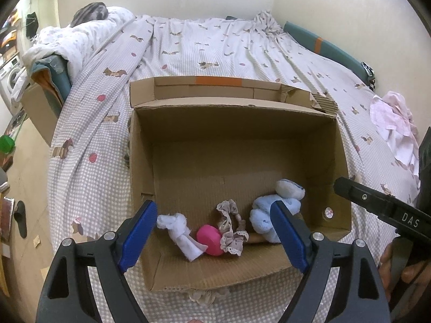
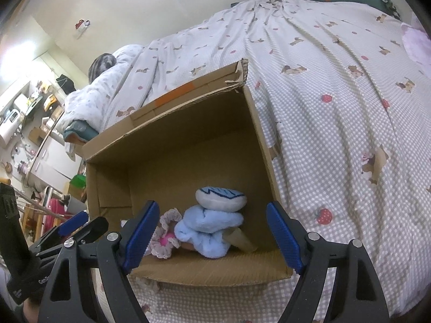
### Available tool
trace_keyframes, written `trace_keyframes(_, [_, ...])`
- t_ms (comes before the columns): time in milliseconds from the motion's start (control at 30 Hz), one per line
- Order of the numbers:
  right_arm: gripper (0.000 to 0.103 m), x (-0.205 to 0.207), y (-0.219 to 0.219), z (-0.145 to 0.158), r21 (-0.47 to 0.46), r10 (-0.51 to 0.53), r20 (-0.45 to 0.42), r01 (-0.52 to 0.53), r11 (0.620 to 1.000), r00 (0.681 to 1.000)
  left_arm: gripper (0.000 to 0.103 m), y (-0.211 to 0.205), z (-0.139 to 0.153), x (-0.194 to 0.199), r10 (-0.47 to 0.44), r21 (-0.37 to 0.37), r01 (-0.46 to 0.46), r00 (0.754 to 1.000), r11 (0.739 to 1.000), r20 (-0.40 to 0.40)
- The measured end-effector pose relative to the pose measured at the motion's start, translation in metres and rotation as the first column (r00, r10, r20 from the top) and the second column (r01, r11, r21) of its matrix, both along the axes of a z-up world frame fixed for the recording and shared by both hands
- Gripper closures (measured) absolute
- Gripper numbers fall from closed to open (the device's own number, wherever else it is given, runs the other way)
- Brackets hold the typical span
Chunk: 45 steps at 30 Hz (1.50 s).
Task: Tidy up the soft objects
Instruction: 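Withdraw both grippers from the box toward the remaining items on the bed, then lower the right gripper onto the clear plastic packet and close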
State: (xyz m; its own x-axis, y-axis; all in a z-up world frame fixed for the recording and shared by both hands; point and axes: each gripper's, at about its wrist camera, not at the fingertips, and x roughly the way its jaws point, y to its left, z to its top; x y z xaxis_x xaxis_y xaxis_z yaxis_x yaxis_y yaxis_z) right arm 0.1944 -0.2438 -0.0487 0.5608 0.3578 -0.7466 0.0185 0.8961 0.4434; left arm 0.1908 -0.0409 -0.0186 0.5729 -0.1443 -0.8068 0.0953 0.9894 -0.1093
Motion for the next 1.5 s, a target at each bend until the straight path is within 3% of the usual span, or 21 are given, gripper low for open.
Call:
trace_keyframes(367, [0.017,-0.012,0.003,0.003,0.006,-0.02,-0.013,0.02,1.0,1.0,0.019,0.01,0.005,-0.01,0.034,-0.011,-0.034,0.999,0.999,-0.008])
trace_keyframes(700, [0.017,-0.029,0.015,0.007,-0.038,0.039,-0.015,-0.04,0.998,0.999,0.019,0.032,0.014,-0.036,0.063,-0.005,-0.063,0.998,0.998,0.006])
trace_keyframes(1067, [0.017,-0.06,0.013,0.017,0.029,0.062,0.033,-0.063,0.998,0.998,0.019,0.035,0.005,-0.062,0.081,0.031,-0.08,0.996,0.996,-0.022])
trace_keyframes(1300, [0.017,-0.069,0.023,0.002,-0.006,0.123,-0.042,-0.123,0.992,0.992,0.019,0.043,-0.001,-0.074,0.102,0.032,-0.101,0.993,0.994,-0.054])
trace_keyframes(1500, [0.017,-0.077,0.053,-0.026,-0.172,0.247,-0.158,-0.273,0.946,0.956,0.019,0.051,-0.01,-0.083,0.116,0.035,-0.114,0.989,0.993,-0.089])
